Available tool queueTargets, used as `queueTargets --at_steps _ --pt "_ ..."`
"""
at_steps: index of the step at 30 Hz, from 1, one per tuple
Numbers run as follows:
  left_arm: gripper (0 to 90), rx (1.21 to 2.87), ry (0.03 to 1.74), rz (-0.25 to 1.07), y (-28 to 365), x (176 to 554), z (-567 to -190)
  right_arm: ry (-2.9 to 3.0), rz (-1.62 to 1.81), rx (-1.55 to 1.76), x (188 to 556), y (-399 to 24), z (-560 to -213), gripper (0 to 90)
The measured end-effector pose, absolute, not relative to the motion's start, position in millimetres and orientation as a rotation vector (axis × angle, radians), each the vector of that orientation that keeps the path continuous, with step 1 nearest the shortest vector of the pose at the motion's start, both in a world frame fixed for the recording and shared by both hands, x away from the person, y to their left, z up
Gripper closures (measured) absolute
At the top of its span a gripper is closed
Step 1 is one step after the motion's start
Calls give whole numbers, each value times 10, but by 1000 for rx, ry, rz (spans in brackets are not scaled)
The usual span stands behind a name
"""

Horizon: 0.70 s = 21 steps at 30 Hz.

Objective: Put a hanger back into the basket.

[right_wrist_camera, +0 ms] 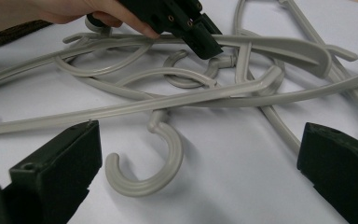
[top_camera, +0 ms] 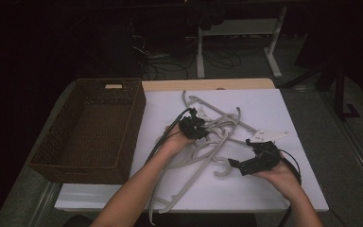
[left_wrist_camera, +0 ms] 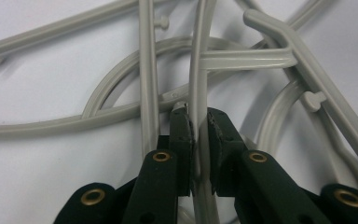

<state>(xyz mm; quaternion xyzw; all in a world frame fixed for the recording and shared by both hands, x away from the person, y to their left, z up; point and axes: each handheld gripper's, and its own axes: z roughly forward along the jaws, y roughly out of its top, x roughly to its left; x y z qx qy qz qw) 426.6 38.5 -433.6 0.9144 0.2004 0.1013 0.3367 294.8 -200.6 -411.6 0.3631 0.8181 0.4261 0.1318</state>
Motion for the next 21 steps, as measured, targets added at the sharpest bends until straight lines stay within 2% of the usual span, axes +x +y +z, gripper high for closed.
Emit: queueTargets --at_steps 8,15,21 --pt "821 2301 624 313 509 4349 -4139 2375 1234 1053 2946 -2004 -4116 0" --pt "820 2250 748 365 709 4626 -4090 2372 1238 1057 2945 -2009 -4114 0" --pt "819 2234 905 421 927 4956 -4197 2370 1240 1062 2947 -2027 -4115 0"
